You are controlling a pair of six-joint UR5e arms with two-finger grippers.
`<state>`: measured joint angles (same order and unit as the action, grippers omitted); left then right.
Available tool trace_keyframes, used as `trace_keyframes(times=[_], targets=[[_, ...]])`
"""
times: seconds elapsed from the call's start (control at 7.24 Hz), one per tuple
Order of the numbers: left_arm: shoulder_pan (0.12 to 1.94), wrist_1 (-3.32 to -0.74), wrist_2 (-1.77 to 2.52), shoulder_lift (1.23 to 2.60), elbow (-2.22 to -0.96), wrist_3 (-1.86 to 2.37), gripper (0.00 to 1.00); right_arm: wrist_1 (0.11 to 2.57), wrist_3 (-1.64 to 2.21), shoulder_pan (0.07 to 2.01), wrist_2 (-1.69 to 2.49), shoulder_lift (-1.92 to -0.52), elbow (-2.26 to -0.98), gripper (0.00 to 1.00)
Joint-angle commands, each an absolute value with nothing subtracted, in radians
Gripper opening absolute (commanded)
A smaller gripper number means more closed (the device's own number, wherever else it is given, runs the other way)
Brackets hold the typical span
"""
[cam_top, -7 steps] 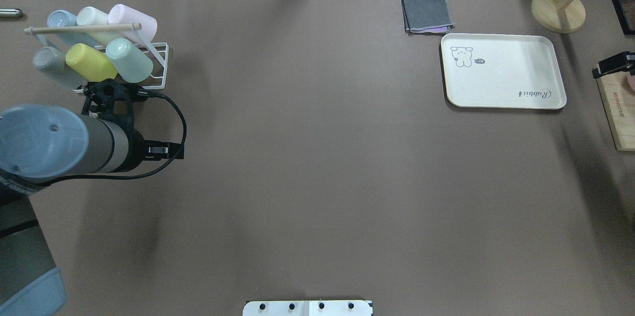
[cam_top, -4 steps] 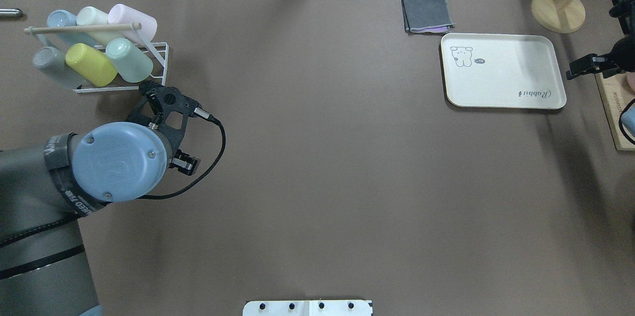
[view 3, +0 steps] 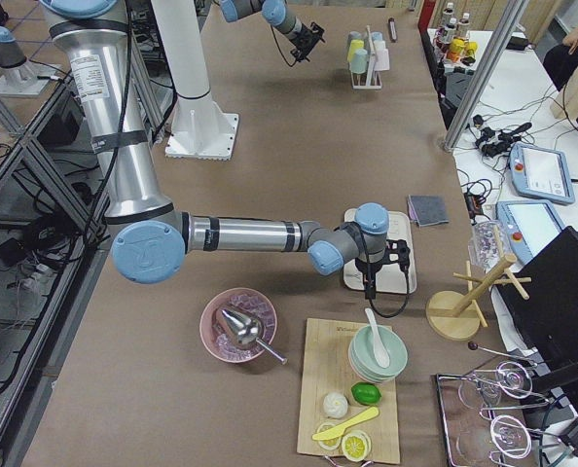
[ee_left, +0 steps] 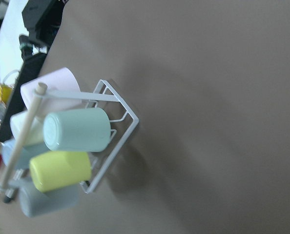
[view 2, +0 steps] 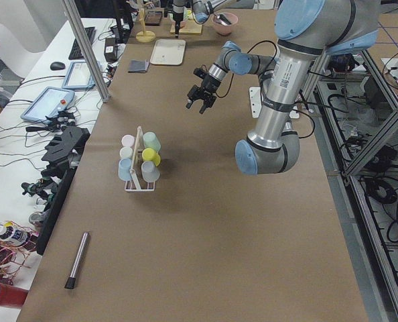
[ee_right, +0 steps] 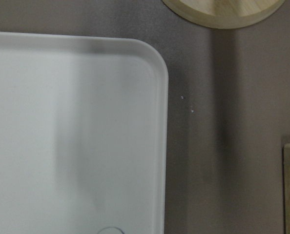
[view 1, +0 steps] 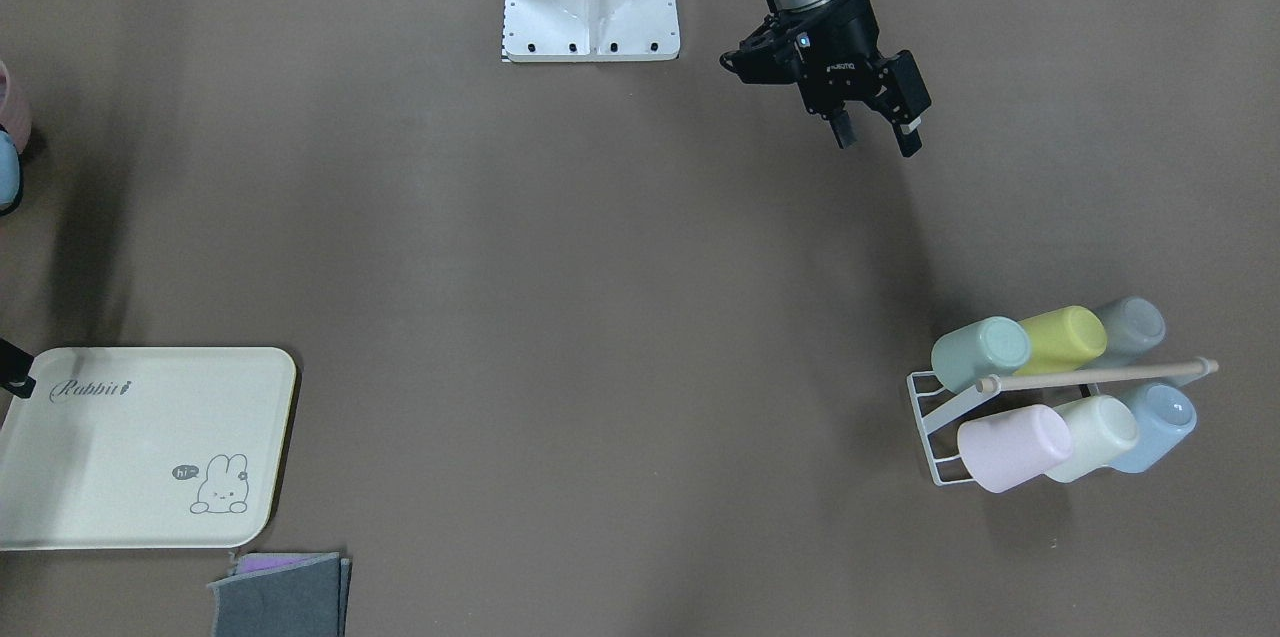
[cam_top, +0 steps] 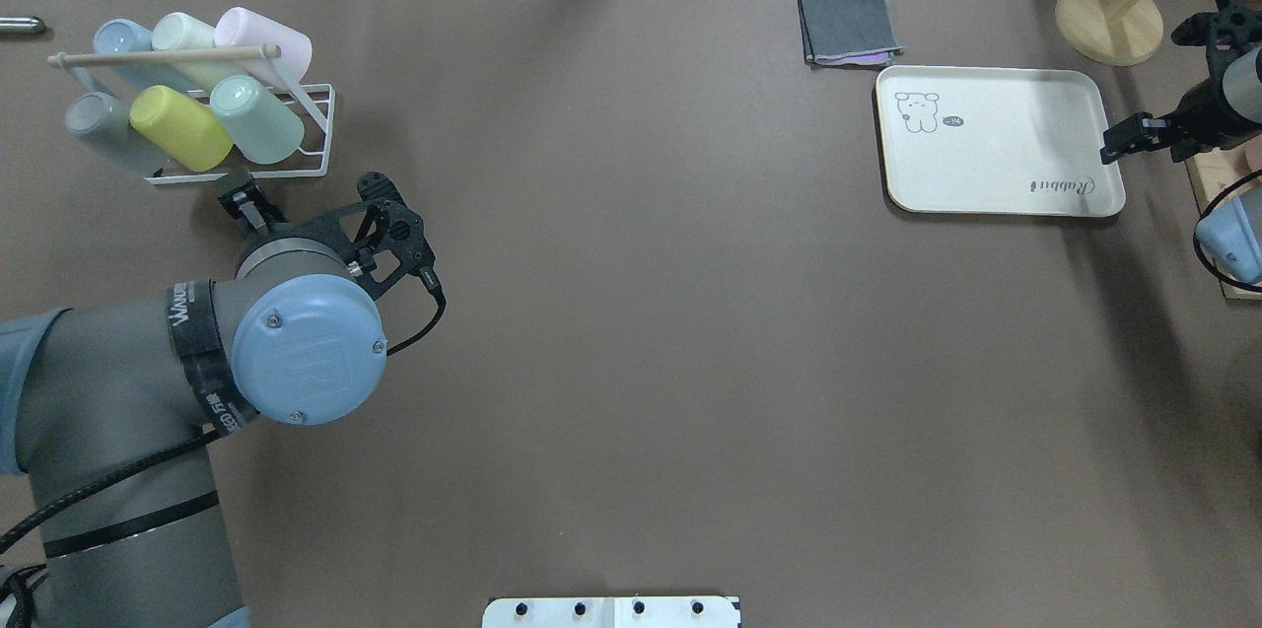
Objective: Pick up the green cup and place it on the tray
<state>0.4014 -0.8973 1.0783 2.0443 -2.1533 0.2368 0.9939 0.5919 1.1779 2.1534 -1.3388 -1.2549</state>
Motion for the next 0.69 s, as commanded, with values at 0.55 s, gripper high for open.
trace_keyframes(times=[0.55], targets=[[0.35,-0.893,0.724,2.003,-2.033,-0.521,0.97,0.897,0.594,1.166,2.123,-1.304,-1.154,0.82]])
